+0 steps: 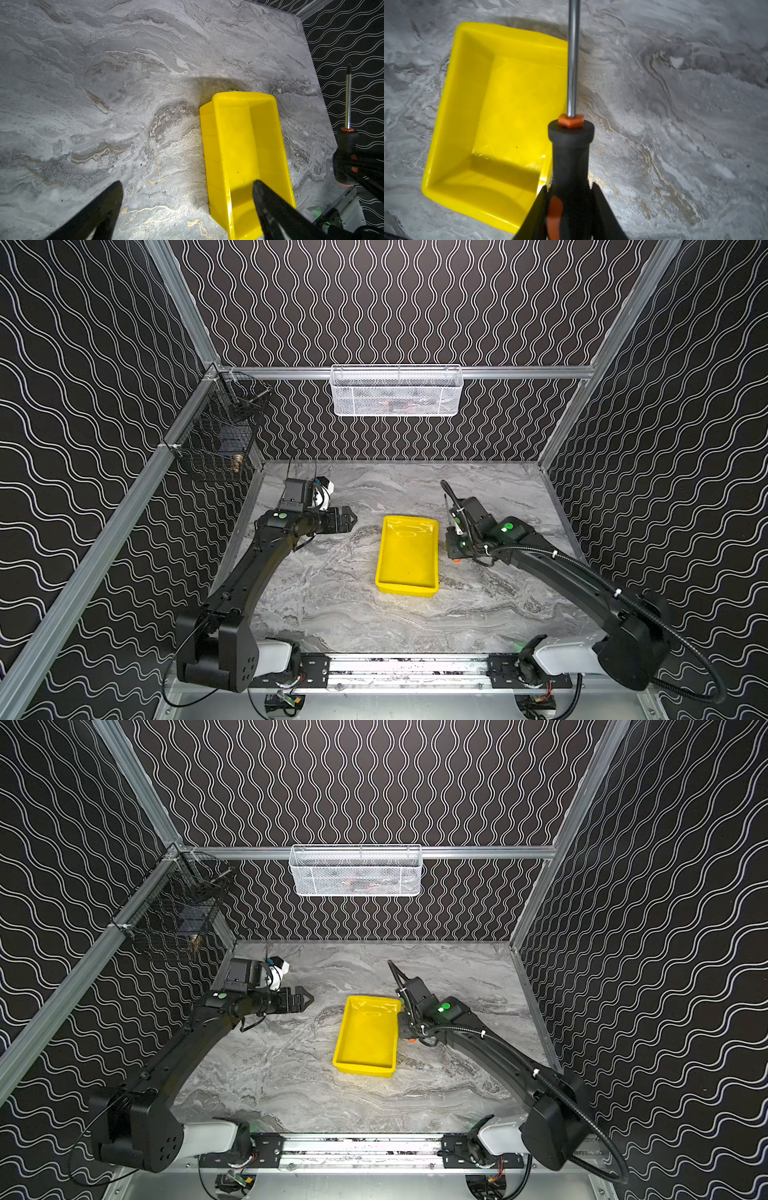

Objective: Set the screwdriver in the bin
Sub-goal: 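Lift the screwdriver with the right gripper and carry it over the yellow bin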

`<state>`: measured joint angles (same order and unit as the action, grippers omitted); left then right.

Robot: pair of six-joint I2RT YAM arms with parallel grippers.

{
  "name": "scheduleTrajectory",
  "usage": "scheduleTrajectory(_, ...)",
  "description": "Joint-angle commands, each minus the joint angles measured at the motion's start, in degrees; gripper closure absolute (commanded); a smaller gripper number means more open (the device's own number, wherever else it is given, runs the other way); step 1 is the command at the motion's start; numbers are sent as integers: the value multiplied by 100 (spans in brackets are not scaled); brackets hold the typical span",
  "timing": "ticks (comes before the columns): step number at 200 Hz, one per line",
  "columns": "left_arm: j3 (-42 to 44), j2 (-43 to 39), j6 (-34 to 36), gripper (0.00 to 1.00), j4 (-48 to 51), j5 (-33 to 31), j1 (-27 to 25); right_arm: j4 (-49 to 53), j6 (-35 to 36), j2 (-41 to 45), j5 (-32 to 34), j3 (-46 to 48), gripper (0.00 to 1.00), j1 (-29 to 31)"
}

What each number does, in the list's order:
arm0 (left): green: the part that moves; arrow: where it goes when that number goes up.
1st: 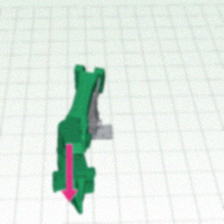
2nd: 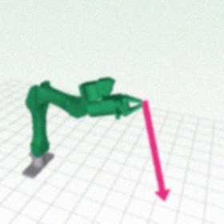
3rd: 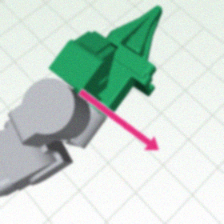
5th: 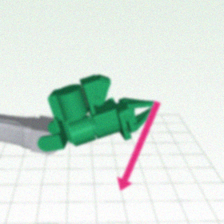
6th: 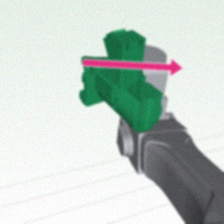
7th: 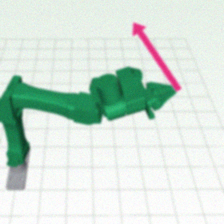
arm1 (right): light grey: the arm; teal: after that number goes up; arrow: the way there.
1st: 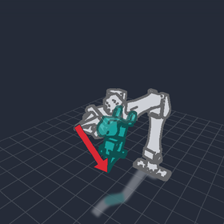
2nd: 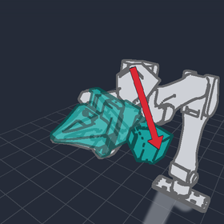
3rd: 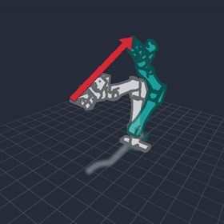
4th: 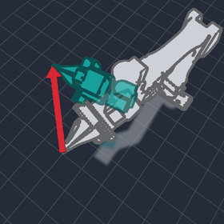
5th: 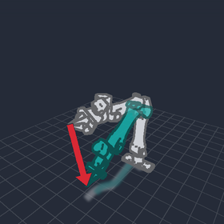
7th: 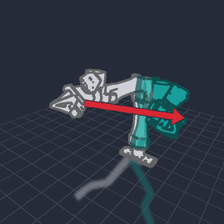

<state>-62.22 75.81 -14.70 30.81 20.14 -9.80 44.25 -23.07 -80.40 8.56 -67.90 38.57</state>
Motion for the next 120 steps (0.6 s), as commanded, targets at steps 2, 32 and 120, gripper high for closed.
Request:
scheduleTrajectory(2,-41,-15,78,1,13,3,2,-160,146,-327,-197,-242,91,193)
scheduleTrajectory(32,-30,-15,88,1,19,-39,3,-454,155,-842,-350,-342,91,588)
scheduleTrajectory(120,-44,45,81,1,26,-19,-4,-988,83,-1690,-558,-117,89,1012)
